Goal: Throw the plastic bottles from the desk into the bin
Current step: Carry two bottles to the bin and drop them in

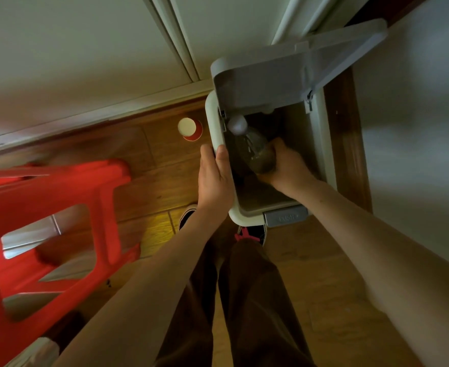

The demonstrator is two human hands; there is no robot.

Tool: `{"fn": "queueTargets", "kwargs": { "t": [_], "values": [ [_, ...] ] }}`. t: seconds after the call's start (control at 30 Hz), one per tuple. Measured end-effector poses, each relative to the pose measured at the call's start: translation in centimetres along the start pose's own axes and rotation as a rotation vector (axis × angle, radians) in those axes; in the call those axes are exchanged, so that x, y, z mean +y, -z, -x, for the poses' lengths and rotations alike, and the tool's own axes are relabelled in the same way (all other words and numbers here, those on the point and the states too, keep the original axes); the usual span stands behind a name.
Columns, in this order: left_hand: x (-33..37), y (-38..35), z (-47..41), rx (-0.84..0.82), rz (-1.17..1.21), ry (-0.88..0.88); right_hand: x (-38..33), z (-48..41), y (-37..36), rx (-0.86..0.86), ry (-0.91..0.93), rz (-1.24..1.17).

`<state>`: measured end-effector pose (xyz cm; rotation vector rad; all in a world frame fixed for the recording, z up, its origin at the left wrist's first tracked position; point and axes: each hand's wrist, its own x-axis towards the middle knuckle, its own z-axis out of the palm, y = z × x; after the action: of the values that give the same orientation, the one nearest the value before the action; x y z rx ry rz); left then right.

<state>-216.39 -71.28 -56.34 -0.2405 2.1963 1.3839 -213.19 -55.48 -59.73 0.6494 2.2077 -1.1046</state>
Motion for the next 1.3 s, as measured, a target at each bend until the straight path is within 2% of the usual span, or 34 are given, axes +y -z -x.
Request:
{"fn": "queueTargets", "kwargs": {
  "t": [0.17,0.5,0.63,0.73,0.87,1.1,1.2,1.3],
  "values": [
    [-0.2,-0.2,0.0,0.026,-0.003,-0.014,0.0,-2.2,-1.0,-0.038,-0.028,0.007],
    [-0.2,-0.2,0.0,0.013,0.01,-0.008,-0.5,-4.2,-3.0,0.106,-0.068,-0.133],
    [0.8,1.2,0.3,-0.069,-0.043,0.145,-1.3,-0.6,-1.6,0.172,-0.032,-0.141],
    [4.1,4.2,1.7,-0.049,-0.138,0.236,-3.9,5.0,1.4,0.218,-0.01,-0.14],
    [13.2,10.6,7.5,-0.021,-0.297,0.085,-10.3,15.5,7.7,0.277,0.047,-0.171],
    [31.8,21.7,22.4,-0.055,-0.431,-0.231,-23.1,35.4,19.4,0.428,0.216,-0.035],
    [36.7,25.0,28.1,-0.07,-0.54,-0.361,-26.2,42.1,22.1,0.483,0.293,-0.004],
    [39.0,27.2,32.4,-0.069,-0.564,-0.438,-27.7,47.1,23.3,0.509,0.287,0.04]
  ]
}}
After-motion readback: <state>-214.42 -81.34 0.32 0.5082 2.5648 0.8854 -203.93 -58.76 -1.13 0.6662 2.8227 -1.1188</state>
